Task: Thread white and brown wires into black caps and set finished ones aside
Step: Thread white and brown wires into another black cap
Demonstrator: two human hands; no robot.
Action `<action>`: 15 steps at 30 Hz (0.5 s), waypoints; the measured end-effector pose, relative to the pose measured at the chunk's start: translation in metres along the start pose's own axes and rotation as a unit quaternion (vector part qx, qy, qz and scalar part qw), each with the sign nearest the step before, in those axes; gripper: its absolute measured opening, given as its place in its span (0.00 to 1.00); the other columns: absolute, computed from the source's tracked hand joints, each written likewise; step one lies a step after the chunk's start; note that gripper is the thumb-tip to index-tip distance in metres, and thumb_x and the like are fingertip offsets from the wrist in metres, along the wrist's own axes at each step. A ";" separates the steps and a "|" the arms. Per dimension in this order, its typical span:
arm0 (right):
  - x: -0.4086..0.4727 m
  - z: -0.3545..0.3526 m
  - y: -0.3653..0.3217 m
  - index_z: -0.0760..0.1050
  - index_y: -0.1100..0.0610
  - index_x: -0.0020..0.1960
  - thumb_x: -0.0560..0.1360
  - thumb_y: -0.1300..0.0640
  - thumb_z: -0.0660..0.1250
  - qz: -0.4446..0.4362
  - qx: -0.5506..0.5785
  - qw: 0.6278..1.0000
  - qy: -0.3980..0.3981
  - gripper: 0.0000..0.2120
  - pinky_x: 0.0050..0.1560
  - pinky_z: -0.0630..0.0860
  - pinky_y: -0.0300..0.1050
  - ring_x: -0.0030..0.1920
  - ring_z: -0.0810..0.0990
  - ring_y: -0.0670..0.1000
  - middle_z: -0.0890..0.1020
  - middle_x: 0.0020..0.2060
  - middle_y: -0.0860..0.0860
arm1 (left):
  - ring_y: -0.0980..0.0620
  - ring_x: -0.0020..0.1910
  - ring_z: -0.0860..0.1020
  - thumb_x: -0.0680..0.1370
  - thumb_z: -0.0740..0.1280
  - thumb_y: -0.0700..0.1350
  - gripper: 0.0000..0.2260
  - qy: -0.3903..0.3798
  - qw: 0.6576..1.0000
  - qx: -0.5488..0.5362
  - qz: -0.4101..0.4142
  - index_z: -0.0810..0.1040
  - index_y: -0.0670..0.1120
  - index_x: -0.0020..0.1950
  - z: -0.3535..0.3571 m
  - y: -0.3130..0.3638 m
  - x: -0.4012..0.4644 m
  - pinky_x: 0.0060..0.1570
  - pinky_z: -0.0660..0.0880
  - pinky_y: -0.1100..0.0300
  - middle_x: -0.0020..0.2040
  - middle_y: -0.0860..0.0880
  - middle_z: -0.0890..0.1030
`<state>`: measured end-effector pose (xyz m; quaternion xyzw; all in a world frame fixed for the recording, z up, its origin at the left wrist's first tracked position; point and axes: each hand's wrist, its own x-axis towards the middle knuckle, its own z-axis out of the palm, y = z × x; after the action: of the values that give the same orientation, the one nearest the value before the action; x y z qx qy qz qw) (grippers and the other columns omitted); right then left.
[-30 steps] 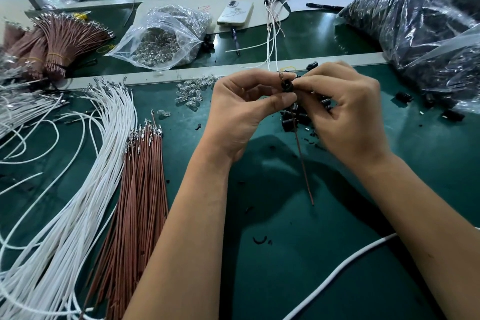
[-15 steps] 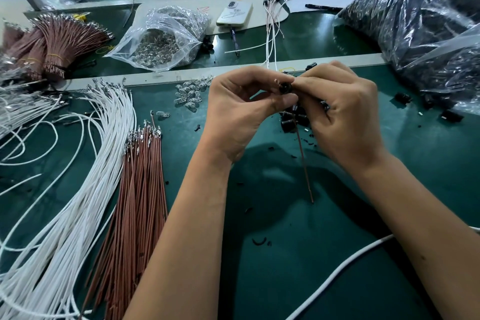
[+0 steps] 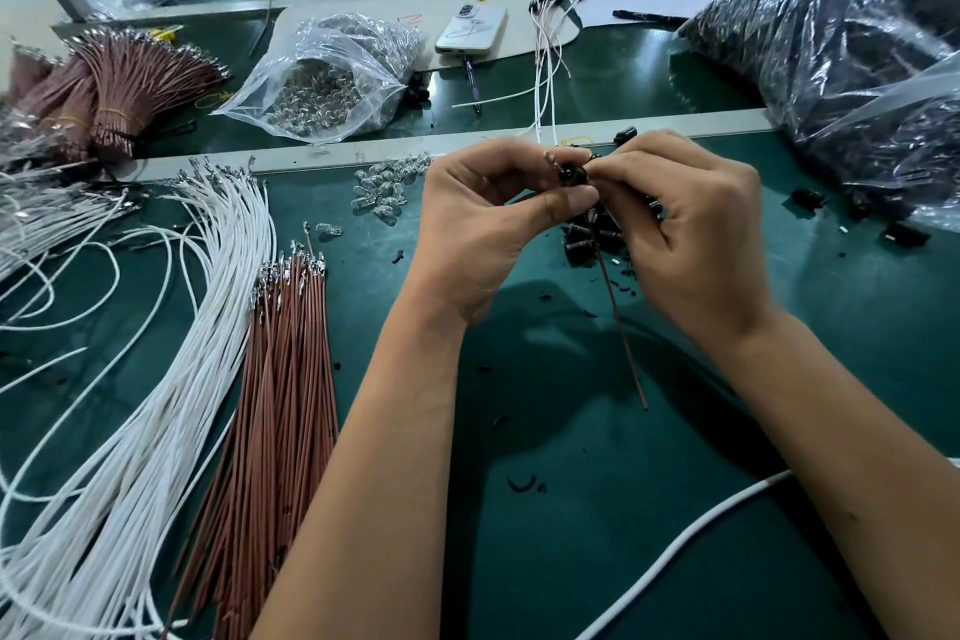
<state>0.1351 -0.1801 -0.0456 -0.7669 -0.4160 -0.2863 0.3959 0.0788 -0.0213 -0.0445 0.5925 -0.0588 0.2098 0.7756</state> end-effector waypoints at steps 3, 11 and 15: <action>0.000 0.000 0.000 0.85 0.67 0.51 0.81 0.66 0.69 -0.003 -0.001 1.000 -0.001 0.06 0.48 0.79 0.49 0.45 0.82 0.58 0.84 0.45 0.58 | 0.51 0.41 0.80 0.67 0.74 0.23 0.12 0.001 1.000 -0.006 -0.001 0.80 0.38 0.43 0.000 0.000 0.001 0.45 0.79 0.60 0.42 0.48 0.86; 0.001 0.001 -0.001 0.84 0.67 0.52 0.81 0.67 0.68 -0.004 -0.001 1.000 -0.012 0.06 0.50 0.77 0.44 0.46 0.82 0.59 0.84 0.46 0.58 | 0.47 0.43 0.78 0.67 0.73 0.22 0.13 0.008 1.000 -0.015 -0.003 0.79 0.33 0.48 0.000 -0.001 0.001 0.45 0.79 0.60 0.41 0.47 0.85; 0.000 0.001 -0.001 0.84 0.67 0.52 0.81 0.67 0.68 -0.006 -0.002 1.000 -0.011 0.07 0.50 0.77 0.44 0.46 0.82 0.59 0.84 0.45 0.58 | 0.49 0.42 0.79 0.67 0.73 0.22 0.14 0.009 1.000 -0.012 -0.001 0.78 0.32 0.49 0.001 0.000 0.000 0.45 0.79 0.60 0.41 0.48 0.85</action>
<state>0.1347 -0.1789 -0.0456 -0.7680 -0.4246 -0.2815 0.3882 0.0794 -0.0220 -0.0444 0.5808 -0.0538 0.2141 0.7835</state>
